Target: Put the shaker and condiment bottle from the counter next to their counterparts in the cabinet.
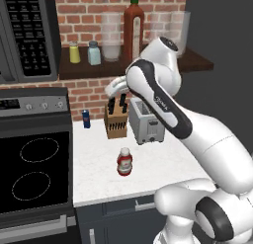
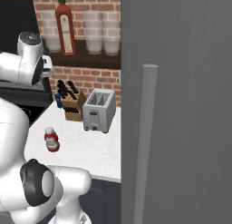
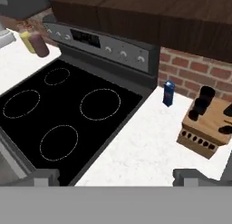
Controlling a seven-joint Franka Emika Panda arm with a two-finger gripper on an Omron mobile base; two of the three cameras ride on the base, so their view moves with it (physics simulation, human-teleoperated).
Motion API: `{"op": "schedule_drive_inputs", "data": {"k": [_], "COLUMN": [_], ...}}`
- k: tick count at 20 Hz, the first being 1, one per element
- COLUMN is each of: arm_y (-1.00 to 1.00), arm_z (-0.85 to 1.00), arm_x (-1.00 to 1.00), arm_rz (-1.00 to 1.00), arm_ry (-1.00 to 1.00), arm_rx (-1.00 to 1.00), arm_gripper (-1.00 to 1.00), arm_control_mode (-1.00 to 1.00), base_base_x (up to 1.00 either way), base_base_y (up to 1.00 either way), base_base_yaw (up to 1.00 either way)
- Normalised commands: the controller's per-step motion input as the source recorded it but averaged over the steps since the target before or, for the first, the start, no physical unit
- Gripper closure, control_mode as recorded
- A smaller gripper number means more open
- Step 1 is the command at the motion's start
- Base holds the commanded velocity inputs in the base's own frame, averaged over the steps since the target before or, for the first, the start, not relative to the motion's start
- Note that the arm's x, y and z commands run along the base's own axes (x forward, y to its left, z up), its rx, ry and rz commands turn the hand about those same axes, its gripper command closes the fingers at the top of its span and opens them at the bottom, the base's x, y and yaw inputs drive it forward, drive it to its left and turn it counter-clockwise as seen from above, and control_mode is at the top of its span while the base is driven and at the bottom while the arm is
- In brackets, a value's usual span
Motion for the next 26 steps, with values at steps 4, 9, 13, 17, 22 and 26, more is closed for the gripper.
{"op": "schedule_drive_inputs", "data": {"k": [4,9,13,17,22,26], "arm_y": [0.00,-0.01,-0.03,-0.13,-0.11,0.00], "arm_z": [-0.35,-0.29,-0.28,-0.26,-0.19,0.00], "arm_x": [-0.03,0.00,0.00,-0.01,-0.05,0.00], "arm_rz": [0.40,0.40,0.41,0.35,0.30,0.01], "arm_ry": [0.00,0.00,0.00,0.00,0.00,0.00], "arm_rx": [0.00,0.00,0.00,0.00,0.00,0.00], "arm_gripper": [-1.00,-1.00,-1.00,-1.00,-1.00,-1.00], "arm_control_mode": [-1.00,-1.00,-1.00,-1.00,-1.00,-1.00], "base_base_x": [0.00,0.00,0.00,0.00,0.00,0.00], "base_base_y": [0.00,0.00,0.00,0.00,0.00,0.00], "base_base_yaw": [0.00,0.00,0.00,0.00,0.00,0.00]}}
